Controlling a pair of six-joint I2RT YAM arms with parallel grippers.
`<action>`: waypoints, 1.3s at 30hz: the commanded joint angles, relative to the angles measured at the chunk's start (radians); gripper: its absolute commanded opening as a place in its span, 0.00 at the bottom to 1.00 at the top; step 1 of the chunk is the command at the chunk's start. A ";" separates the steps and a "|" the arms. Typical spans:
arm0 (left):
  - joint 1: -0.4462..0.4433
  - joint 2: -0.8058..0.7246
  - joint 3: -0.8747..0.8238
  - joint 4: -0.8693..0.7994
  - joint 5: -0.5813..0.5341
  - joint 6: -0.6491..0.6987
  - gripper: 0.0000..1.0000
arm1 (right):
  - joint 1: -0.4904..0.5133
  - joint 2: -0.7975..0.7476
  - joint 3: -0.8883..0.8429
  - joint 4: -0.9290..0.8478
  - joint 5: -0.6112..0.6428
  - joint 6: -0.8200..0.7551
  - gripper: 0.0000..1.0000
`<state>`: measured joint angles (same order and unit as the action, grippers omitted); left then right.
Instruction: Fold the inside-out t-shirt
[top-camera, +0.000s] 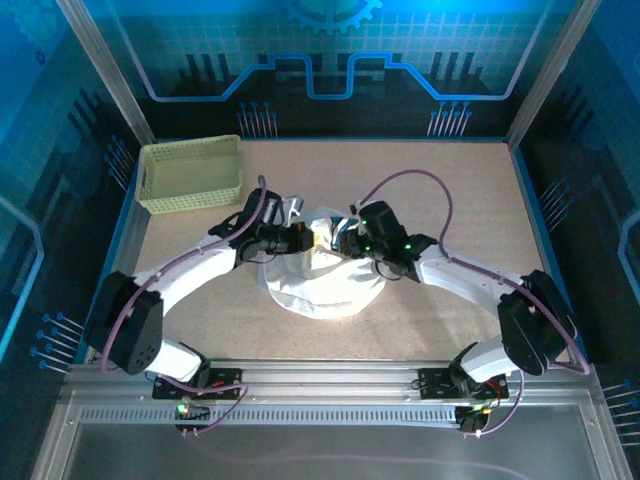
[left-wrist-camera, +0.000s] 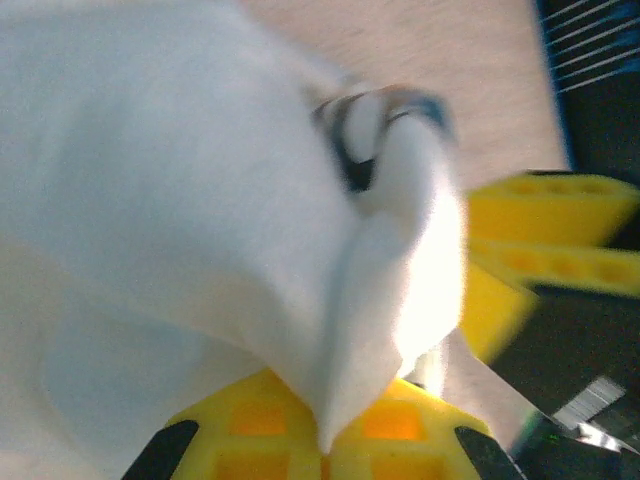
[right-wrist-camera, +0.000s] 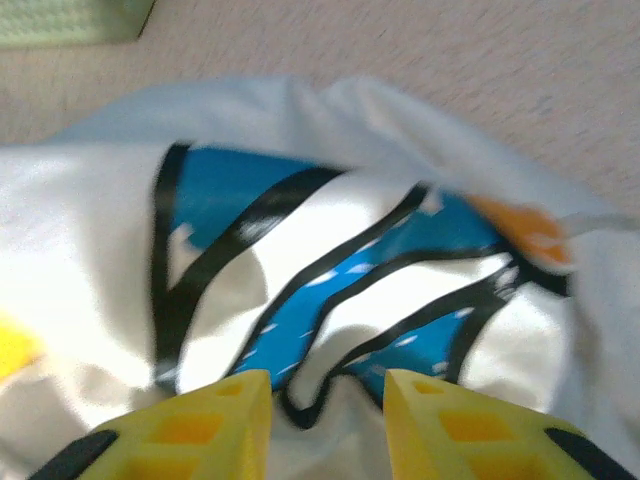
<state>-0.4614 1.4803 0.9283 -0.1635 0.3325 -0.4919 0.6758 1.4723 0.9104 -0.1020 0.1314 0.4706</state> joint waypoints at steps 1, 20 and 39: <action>0.006 0.032 -0.042 -0.012 -0.059 -0.008 0.01 | 0.053 0.068 0.021 0.015 -0.061 -0.005 0.43; 0.013 0.007 -0.123 0.099 0.070 -0.009 0.14 | 0.056 0.298 0.244 -0.061 0.007 -0.017 0.45; 0.017 0.018 0.014 -0.136 -0.322 0.027 0.34 | 0.047 -0.112 0.294 -0.334 -0.084 0.105 0.00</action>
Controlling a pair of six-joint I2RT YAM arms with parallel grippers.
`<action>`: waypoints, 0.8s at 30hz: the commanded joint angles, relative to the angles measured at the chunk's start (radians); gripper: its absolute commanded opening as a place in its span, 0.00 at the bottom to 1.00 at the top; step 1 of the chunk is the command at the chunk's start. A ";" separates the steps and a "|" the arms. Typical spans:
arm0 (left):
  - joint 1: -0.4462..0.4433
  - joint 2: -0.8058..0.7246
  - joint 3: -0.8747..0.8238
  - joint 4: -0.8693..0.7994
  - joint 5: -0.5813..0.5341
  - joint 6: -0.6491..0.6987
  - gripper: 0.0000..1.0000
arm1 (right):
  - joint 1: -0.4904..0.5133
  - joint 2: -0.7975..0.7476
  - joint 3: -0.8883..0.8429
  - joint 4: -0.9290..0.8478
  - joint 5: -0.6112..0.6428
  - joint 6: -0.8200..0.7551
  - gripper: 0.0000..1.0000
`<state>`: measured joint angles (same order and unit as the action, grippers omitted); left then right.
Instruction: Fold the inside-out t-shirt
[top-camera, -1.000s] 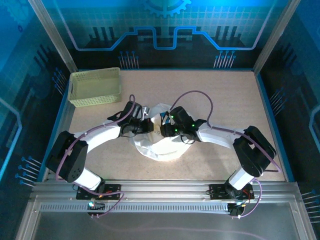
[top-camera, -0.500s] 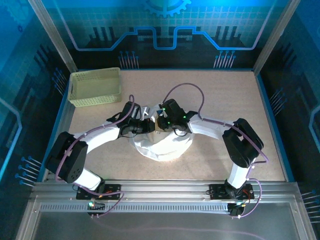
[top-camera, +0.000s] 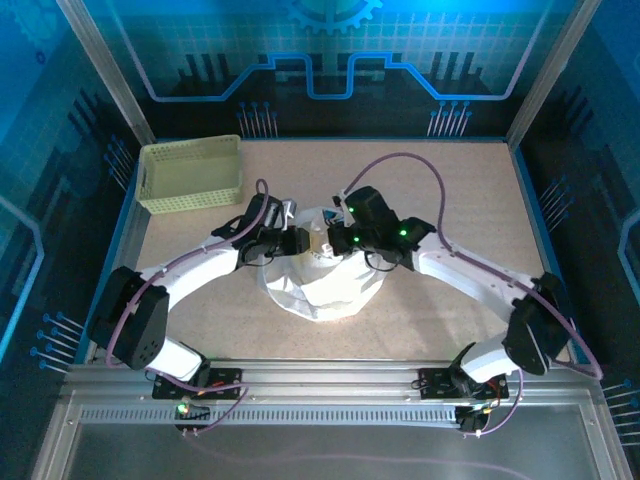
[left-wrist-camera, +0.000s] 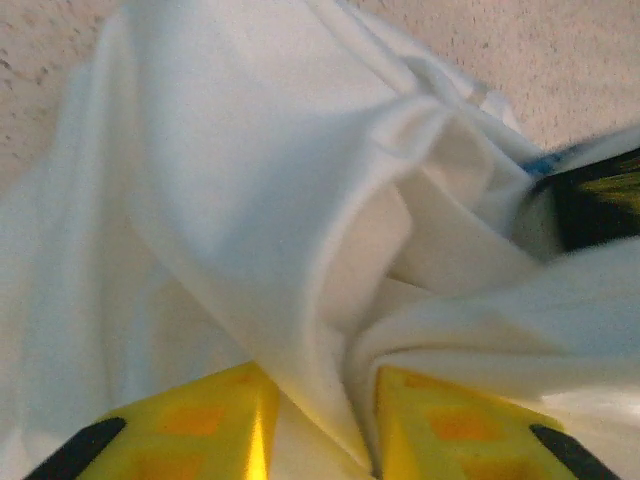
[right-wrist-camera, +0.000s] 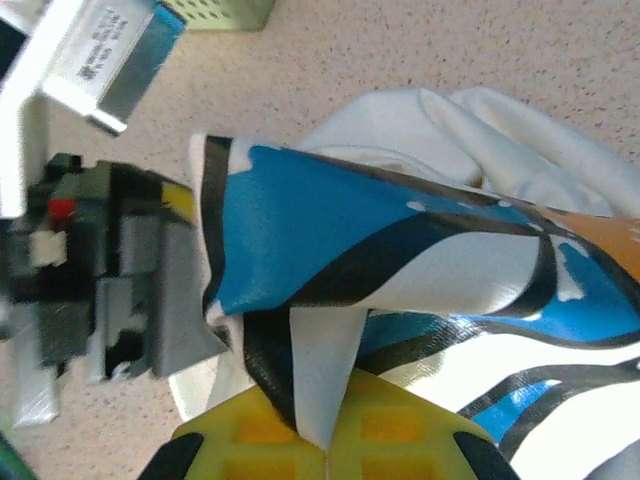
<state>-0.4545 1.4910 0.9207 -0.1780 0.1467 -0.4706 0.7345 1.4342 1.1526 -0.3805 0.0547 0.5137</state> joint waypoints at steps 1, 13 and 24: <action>0.010 0.004 0.031 -0.136 -0.162 0.003 0.36 | -0.020 -0.089 0.060 -0.075 -0.007 0.088 0.00; -0.280 -0.412 -0.055 -0.028 -0.324 0.096 0.77 | -0.064 -0.114 0.184 -0.260 0.187 0.345 0.00; -0.360 -0.106 -0.028 0.090 -0.226 0.011 0.97 | -0.046 -0.149 0.183 -0.176 0.153 0.436 0.00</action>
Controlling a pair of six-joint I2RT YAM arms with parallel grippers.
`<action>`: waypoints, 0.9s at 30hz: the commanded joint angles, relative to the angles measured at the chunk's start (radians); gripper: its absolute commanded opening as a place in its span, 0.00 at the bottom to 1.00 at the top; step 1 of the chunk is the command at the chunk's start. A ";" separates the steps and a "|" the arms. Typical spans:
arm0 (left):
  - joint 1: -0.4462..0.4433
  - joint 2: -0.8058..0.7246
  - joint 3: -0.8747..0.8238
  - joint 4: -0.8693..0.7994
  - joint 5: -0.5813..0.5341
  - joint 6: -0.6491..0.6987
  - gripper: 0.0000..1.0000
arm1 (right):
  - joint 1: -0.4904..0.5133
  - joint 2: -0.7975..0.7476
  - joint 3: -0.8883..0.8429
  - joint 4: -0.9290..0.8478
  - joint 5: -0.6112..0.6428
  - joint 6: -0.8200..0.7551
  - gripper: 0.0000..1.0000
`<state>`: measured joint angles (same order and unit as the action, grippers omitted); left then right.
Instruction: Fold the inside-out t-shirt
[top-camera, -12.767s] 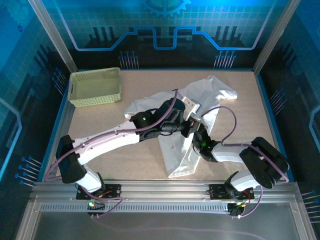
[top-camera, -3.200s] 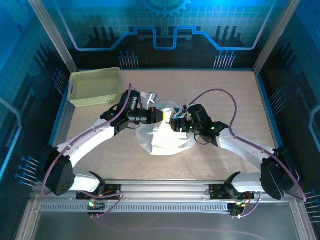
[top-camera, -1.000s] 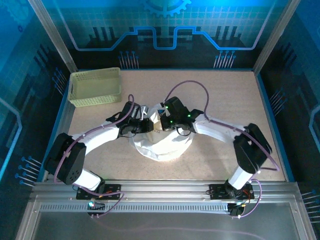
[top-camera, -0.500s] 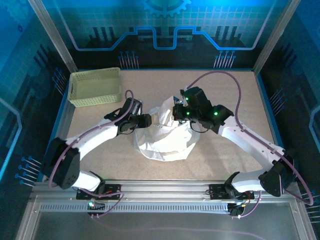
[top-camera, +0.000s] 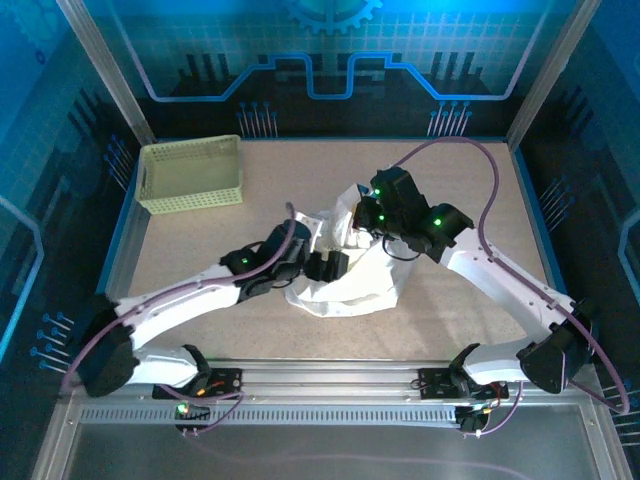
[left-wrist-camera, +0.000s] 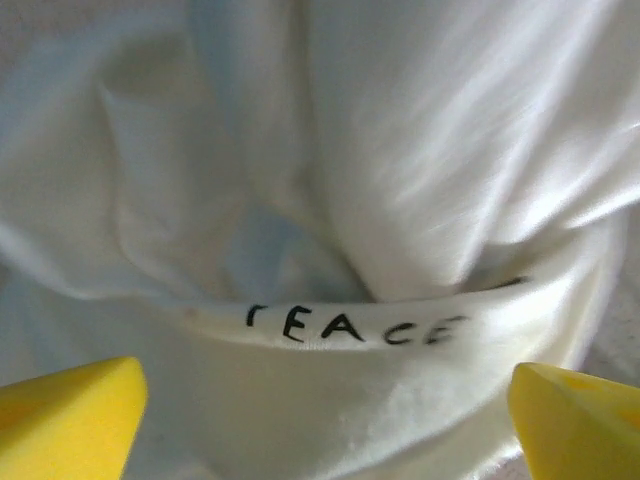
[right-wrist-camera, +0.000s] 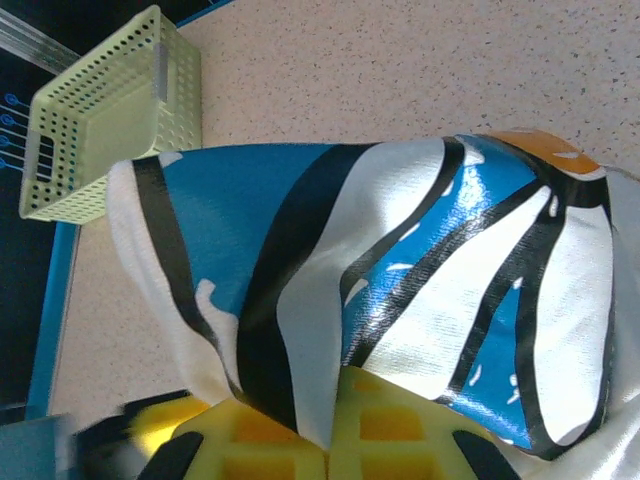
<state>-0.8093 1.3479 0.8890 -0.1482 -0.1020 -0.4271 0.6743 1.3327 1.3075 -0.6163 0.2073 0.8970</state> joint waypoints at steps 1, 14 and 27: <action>-0.005 0.063 0.014 0.066 0.025 -0.033 0.97 | 0.016 -0.050 0.026 0.062 -0.007 0.058 0.00; 0.008 0.152 -0.040 0.004 -0.125 0.056 0.18 | -0.194 -0.195 0.066 -0.009 -0.052 0.037 0.00; 0.221 0.037 -0.093 -0.026 -0.084 -0.049 0.14 | -0.301 -0.258 0.053 0.017 -0.169 0.057 0.00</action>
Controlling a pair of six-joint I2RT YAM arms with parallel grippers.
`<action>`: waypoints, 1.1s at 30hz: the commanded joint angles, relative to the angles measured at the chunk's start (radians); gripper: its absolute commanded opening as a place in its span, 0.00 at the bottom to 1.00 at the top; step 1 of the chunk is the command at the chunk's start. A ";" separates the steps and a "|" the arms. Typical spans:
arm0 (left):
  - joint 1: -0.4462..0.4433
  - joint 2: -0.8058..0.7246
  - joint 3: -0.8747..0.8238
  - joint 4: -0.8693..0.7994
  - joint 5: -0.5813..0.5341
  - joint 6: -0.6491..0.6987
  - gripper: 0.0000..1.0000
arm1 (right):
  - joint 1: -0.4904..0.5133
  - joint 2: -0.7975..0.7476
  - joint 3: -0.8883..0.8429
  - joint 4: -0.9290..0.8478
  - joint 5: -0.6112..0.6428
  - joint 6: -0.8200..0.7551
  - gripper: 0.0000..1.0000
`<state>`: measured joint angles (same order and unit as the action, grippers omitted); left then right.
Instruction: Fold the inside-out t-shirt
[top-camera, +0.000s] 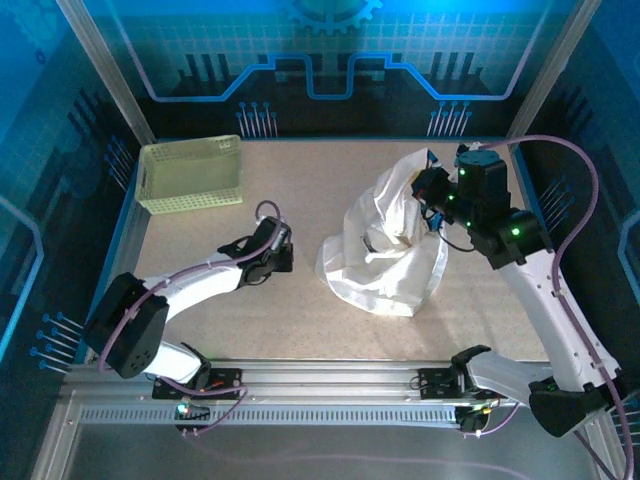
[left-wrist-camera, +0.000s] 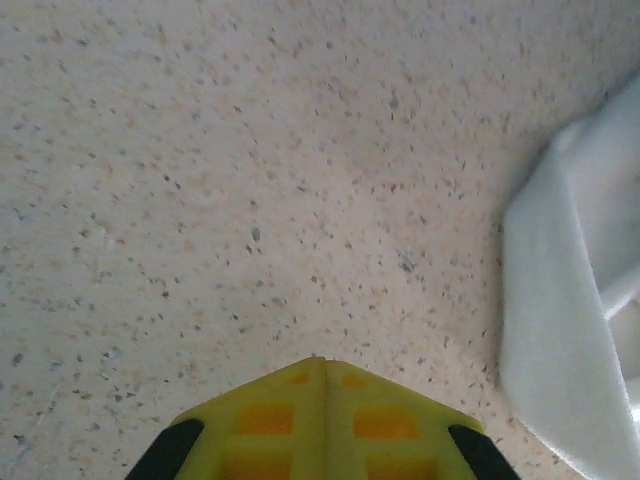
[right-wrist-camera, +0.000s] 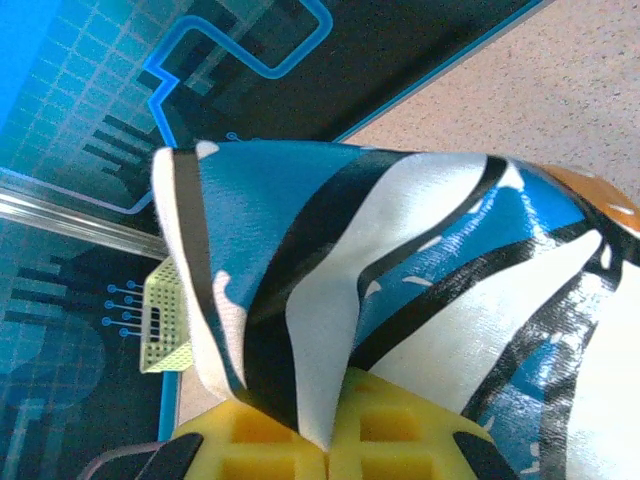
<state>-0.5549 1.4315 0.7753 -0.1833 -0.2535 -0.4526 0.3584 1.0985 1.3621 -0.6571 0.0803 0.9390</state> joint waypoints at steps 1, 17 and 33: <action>-0.068 -0.055 0.040 0.014 0.075 -0.016 0.22 | 0.027 -0.018 -0.002 0.064 -0.045 0.014 0.00; -0.292 -0.044 0.297 0.166 0.251 -0.014 0.71 | 0.221 0.068 0.042 0.107 0.005 -0.002 0.00; -0.275 -0.055 0.341 0.069 0.159 -0.035 0.10 | 0.246 0.133 -0.012 0.057 0.100 -0.080 0.00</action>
<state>-0.8440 1.4033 1.0767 -0.0780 -0.0654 -0.4770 0.5907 1.2133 1.3621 -0.6094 0.1345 0.9051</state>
